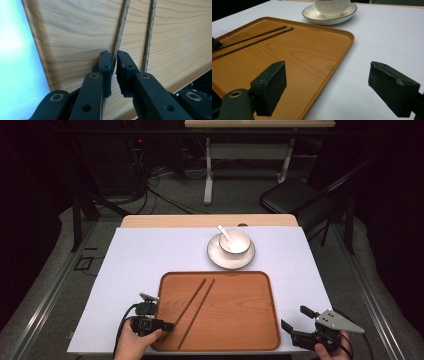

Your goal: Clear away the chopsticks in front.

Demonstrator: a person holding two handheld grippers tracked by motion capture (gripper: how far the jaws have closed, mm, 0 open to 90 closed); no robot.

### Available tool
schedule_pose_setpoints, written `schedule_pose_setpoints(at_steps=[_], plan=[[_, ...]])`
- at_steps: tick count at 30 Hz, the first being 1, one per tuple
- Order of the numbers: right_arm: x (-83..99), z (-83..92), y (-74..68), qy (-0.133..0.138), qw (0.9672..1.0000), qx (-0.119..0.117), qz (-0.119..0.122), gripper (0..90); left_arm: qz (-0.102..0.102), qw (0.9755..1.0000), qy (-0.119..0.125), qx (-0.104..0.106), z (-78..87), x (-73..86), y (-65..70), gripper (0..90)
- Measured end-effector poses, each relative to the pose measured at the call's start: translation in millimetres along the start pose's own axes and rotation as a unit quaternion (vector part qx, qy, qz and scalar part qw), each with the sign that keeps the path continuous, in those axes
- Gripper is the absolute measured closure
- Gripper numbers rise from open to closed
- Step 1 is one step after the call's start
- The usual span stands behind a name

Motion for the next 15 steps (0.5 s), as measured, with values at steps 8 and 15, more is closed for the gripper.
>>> schedule_pose_setpoints(at_steps=[8, 15], plan=[[0.1, 0.2, 0.0, 0.000, 1.0000, 0.000, 0.000, 14.7, 0.000, 1.0000, 0.007, 0.003, 3.1, 0.3, 2.4, 78.2], [0.1, 0.0, 0.1, 0.000, 1.0000, 0.000, 0.000, 14.7, -0.012, 0.9991, 0.041, 0.000, 16.0, -2.2, 3.1, 64.8]])
Point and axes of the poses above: each handheld gripper's, and its own axes: z roughly backward along the jaws, x roughly out of its underside, y roughly to its right, the point moved 1 cm from there along -z, roughly forward along the jaws, and after that the axes turned 13 degrees about -y, right-handed, at the moved point
